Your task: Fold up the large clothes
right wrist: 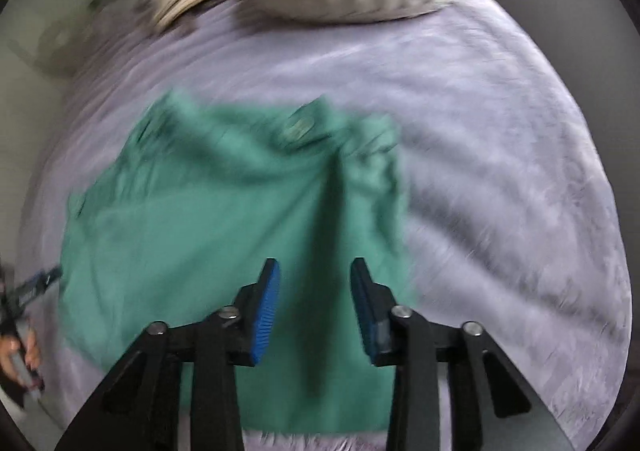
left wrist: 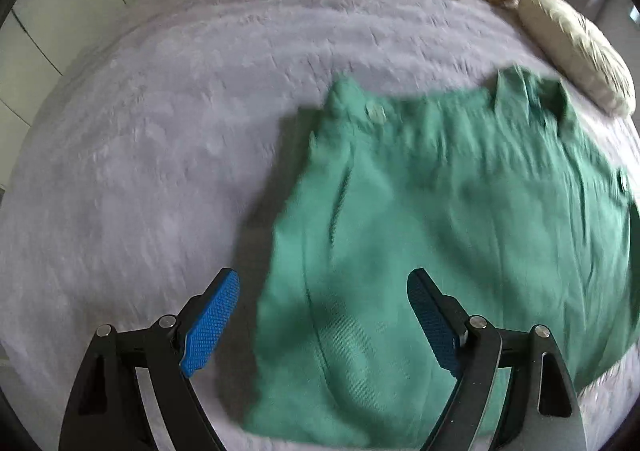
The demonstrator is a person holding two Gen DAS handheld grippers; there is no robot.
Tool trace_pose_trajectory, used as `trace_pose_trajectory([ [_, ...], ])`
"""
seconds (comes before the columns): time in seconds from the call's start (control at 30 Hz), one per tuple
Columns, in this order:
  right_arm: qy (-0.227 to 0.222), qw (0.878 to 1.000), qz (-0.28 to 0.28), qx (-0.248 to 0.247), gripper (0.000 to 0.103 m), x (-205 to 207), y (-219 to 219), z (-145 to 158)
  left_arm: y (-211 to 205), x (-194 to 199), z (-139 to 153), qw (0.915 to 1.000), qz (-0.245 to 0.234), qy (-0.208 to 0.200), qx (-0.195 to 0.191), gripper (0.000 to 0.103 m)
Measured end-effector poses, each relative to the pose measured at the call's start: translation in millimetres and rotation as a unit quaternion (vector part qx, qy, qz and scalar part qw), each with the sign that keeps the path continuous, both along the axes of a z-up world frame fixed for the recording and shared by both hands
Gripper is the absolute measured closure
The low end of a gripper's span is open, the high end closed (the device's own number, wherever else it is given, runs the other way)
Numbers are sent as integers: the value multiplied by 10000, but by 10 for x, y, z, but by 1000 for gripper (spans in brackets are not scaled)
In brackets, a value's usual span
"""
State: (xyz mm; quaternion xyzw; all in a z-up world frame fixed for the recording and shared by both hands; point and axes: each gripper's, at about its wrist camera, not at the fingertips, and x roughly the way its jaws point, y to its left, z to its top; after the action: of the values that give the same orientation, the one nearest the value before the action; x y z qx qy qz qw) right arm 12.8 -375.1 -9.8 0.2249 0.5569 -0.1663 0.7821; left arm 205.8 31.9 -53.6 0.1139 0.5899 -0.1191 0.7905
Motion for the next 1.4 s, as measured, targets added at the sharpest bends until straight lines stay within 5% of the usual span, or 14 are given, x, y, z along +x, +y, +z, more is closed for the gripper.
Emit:
trace_pose_trajectory([
  [0.13, 511, 9984, 175, -191, 65, -121, 243, -258, 25, -149, -376, 9991, 22, 319, 289, 16],
  [0.27, 896, 9957, -249, -12, 71, -435, 111, -574, 181, -198, -462, 9985, 269, 466, 60, 16],
  [0.5, 1074, 9932, -396, -208, 62, -542, 168, -366, 271, -384, -247, 9988, 161, 334, 332, 16],
  [0.93, 1050, 9936, -242, -339, 39, -696, 668, 123, 303, -827, 192, 9995, 42, 297, 117, 16],
  [1.03, 1049, 9940, -195, -239, 37, -727, 855, 159, 365, -861, 257, 9996, 21, 295, 49, 13],
  [1.07, 1045, 9941, -194, -198, 33, -681, 964, 125, 383, -894, 281, 9995, 31, 310, 55, 0],
  [1.4, 1045, 9942, -80, 241, 29, -612, 1622, -1, 496, -1101, 303, 9988, -95, 480, 91, 0],
])
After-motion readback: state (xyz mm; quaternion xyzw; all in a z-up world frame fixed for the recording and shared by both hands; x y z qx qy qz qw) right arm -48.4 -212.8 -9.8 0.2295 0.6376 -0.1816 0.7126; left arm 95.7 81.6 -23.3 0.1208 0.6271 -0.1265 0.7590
